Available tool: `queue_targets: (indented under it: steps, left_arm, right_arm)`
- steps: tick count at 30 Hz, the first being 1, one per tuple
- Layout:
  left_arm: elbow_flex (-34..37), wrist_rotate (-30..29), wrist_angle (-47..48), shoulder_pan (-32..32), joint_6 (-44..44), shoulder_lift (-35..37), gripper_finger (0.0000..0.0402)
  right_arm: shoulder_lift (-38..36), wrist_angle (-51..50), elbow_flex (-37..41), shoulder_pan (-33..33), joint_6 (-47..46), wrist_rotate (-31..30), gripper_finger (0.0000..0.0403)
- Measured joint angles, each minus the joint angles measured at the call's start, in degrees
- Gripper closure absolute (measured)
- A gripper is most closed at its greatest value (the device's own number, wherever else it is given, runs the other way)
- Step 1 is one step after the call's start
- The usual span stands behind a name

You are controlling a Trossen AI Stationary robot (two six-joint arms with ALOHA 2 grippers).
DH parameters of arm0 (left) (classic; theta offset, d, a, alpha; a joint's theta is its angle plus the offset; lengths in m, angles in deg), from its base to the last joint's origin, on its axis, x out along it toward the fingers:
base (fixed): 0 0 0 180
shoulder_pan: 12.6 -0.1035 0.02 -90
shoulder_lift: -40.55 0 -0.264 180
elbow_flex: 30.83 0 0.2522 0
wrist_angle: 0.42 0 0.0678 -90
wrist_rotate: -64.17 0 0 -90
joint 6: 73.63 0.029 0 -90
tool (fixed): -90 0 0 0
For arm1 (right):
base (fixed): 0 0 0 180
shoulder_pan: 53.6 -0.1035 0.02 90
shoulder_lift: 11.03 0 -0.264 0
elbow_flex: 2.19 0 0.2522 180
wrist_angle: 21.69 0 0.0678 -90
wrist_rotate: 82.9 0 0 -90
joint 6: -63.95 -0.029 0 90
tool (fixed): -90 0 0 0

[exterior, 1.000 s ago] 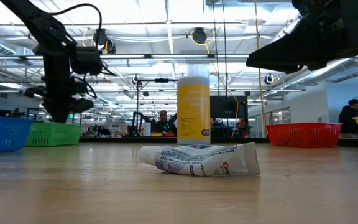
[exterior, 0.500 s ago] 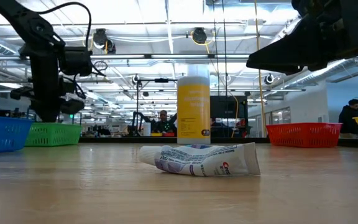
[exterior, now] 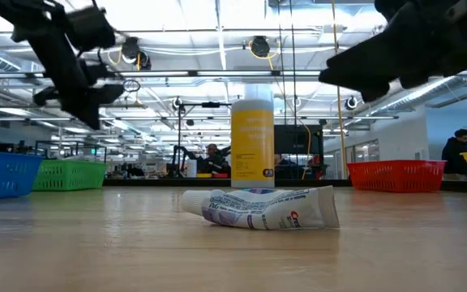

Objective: Pick & Place Travel size toiletries
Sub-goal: Put the toothpaste into the blue bin

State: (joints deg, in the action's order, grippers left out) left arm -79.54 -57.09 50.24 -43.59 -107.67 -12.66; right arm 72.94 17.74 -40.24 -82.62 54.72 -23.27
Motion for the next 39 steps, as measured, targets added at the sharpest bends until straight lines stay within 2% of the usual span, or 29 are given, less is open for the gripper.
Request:
queue_targets:
  steps: [4, 11, 14, 17, 23, 27, 34, 39]
  left_arm:
    - [1.25, 0.28, -8.44, 9.46, 3.30, 2.70, 0.0400]
    - [4.72, 3.73, -27.90, 26.88, 11.32, 1.71, 0.0390]
    - [7.16, 4.71, -35.62, 32.02, 12.99, 0.32, 0.0394]
    - [9.01, 4.82, -42.63, 35.91, 14.02, -1.62, 0.0400]
    - [11.95, 4.83, -56.58, 41.48, 19.24, -8.05, 0.0389]
    - [12.03, 4.83, -62.49, 43.48, 23.58, -14.00, 0.0388]
    - [12.05, 4.82, -71.15, 43.81, 24.96, -22.70, 0.0400]
    - [12.03, 5.96, -74.89, 43.79, 25.34, -25.83, 0.0389]
  right_arm:
    - [-0.02, 2.19, -0.06, 1.38, 3.93, 1.26, 0.0259]
    - [2.45, 1.60, -1.86, 1.67, -0.44, 3.51, 0.0266]
    - [5.30, 0.49, -4.55, 1.58, -1.23, 3.84, 0.0253]
    - [8.86, -2.16, -7.25, 1.58, -1.11, 6.98, 0.0228]
    - [14.80, -9.06, -12.44, 1.37, -2.85, 13.26, 0.0168]
    - [20.90, -8.40, -15.88, 0.17, -1.79, 15.57, 0.0142]
    - [29.39, -8.07, -22.35, -1.55, 1.04, 13.90, 0.0138]
    - [32.95, -8.17, -24.52, -1.57, -0.39, 17.21, 0.0139]
